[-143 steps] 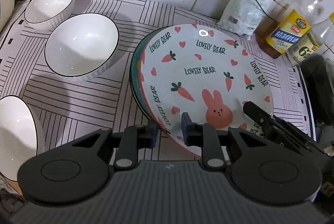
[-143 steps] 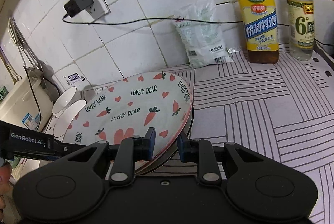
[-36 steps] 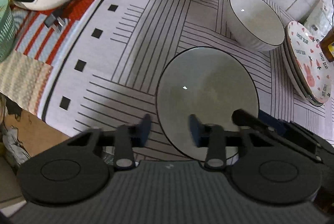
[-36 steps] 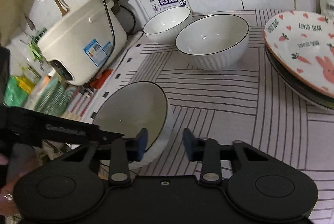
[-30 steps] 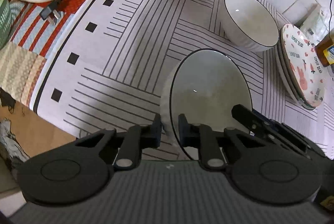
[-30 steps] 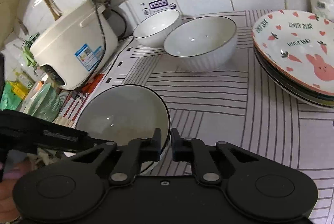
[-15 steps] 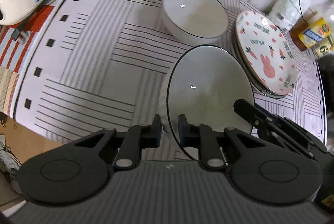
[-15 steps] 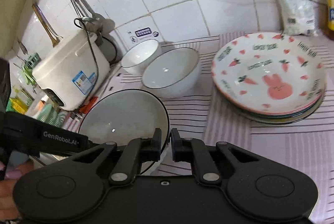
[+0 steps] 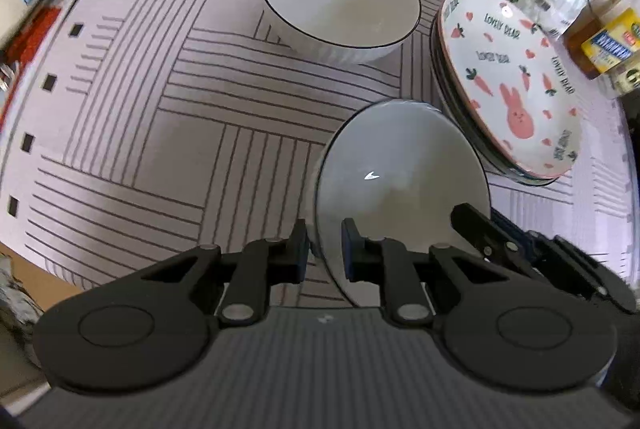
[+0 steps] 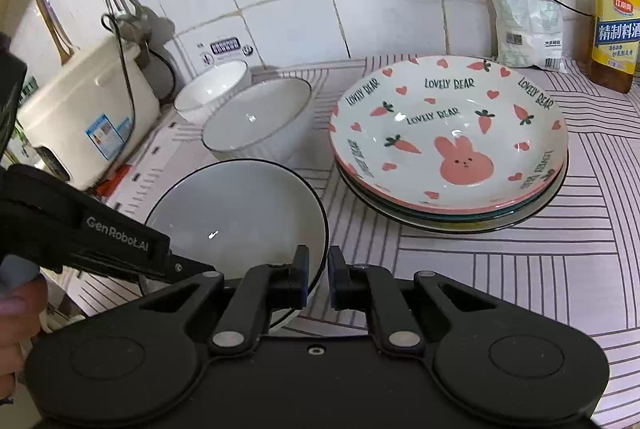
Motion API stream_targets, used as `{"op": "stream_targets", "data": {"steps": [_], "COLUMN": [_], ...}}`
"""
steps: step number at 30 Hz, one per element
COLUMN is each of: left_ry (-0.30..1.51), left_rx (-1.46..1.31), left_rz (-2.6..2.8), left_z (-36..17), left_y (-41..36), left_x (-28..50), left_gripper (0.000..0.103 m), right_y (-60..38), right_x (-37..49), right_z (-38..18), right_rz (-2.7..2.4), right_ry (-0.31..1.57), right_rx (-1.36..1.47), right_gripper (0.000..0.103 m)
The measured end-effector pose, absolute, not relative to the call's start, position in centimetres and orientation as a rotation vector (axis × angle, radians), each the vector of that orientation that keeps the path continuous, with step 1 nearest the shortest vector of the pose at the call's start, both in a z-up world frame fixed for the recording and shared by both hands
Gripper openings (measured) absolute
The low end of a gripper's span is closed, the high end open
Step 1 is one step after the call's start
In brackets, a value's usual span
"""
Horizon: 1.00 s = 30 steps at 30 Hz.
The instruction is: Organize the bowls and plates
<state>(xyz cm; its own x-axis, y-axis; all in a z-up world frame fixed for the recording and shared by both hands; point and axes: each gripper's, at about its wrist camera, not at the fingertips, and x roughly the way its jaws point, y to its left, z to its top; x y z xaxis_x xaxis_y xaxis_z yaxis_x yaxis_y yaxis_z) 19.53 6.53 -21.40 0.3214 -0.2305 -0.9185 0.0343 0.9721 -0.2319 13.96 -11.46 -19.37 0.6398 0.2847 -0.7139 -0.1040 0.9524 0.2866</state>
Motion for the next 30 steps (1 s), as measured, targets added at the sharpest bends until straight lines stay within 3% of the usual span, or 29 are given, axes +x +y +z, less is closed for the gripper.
{"op": "stream_targets", "data": {"steps": [3, 5, 6, 7, 10, 14, 22, 25, 28, 30], "left_ry": [1.189, 1.149, 1.131, 1.119, 1.098, 1.07, 1.02, 0.998, 0.967, 0.94], "left_rx": [-0.142, -0.146, -0.149, -0.146, -0.121, -0.099, -0.075, -0.073, -0.056, -0.047], "left_rz": [-0.147, -0.126, -0.118, -0.119, -0.118, -0.129, -0.121, -0.128, -0.117, -0.109], "left_z": [-20.8, -20.0, -19.6, -19.1, -17.9, -16.5, -14.9, -14.3, -13.8, -13.5], "left_y": [6.4, 6.8, 7.0, 7.2, 7.4, 7.7, 7.6, 7.5, 7.1, 6.7], "left_x": [19.2, 18.9, 18.8, 18.6, 18.2, 17.4, 15.9, 15.6, 15.5, 15.8], "left_gripper": [0.023, 0.051, 0.054, 0.054, 0.054, 0.057, 0.066, 0.074, 0.08, 0.083], "right_y": [-11.3, -11.0, -10.7, -10.5, -10.2, -9.9, -10.9, -11.6, -12.4, -12.8], "right_x": [13.8, 13.3, 13.2, 13.0, 12.2, 11.1, 9.3, 9.0, 9.1, 9.3], "right_z": [-19.5, -18.9, -18.6, -18.2, -17.0, -15.2, -11.8, -10.9, -10.3, -10.0], "right_rz": [0.234, 0.263, 0.27, 0.279, 0.313, 0.351, 0.429, 0.47, 0.493, 0.502], "right_ry": [0.843, 0.819, 0.81, 0.799, 0.762, 0.72, 0.624, 0.602, 0.592, 0.572], "right_rx": [0.19, 0.156, 0.125, 0.092, 0.035, -0.024, -0.056, -0.054, -0.054, -0.069], "right_gripper": [0.019, 0.026, 0.033, 0.046, 0.048, 0.062, 0.074, 0.076, 0.092, 0.092]}}
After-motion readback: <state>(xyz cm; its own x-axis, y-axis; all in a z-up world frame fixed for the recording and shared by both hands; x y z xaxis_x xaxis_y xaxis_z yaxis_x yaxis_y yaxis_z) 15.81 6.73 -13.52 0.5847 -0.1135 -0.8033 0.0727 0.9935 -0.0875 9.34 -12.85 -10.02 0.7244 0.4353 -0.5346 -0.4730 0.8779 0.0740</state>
